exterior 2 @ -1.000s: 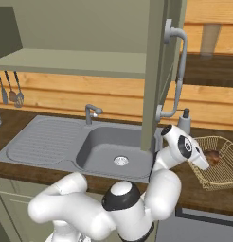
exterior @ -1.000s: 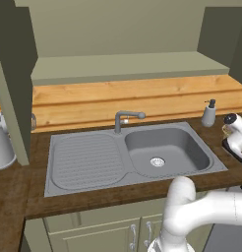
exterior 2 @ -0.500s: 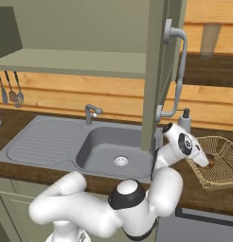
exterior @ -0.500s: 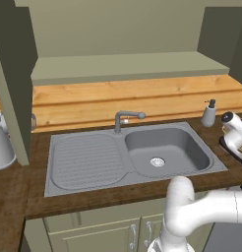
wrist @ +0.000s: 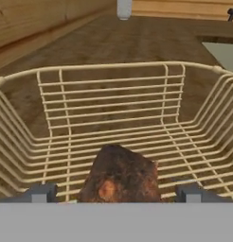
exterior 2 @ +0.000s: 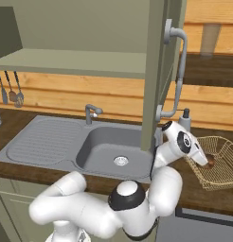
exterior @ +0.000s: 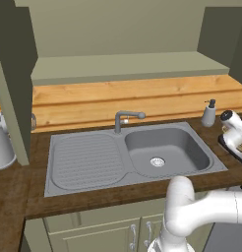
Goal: Open the cabinet, pick up the bread from the cabinet and place it in the basket. Then move the basket to the dining counter.
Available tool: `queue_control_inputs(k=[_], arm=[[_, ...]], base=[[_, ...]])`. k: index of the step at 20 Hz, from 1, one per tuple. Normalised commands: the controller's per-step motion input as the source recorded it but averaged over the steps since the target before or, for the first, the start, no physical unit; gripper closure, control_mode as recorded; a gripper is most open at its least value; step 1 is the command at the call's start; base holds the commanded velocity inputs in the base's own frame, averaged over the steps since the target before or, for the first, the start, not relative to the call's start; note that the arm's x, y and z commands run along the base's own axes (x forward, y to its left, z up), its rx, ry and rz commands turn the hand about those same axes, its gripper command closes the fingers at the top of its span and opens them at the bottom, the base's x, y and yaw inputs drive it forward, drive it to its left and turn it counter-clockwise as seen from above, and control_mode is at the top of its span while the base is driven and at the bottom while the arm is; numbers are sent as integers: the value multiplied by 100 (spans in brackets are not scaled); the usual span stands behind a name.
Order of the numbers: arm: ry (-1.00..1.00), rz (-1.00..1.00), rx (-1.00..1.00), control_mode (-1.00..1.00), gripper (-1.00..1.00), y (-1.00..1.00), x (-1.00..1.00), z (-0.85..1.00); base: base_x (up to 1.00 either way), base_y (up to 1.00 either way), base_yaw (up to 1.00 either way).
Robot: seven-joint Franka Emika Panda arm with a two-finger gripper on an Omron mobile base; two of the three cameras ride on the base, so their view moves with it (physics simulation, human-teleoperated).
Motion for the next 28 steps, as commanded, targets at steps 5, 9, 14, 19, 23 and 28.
queue_control_inputs(k=[5,9,14,19,23,28], arm=[[-4,0,-2,-100,-100,58,-49,23],[-4,4,-3,-100,-100,31,-86,15],[-8,16,-6,-100,-100,24,-90,34],[-3,19,-4,-100,-100,31,-62,64],[0,21,-1,-100,-100,44,-50,71],[2,23,-2,-100,-100,55,-63,58]], base=[[0,0,0],[0,0,0],[0,0,0],[0,0,0],[0,0,0],[0,0,0]])
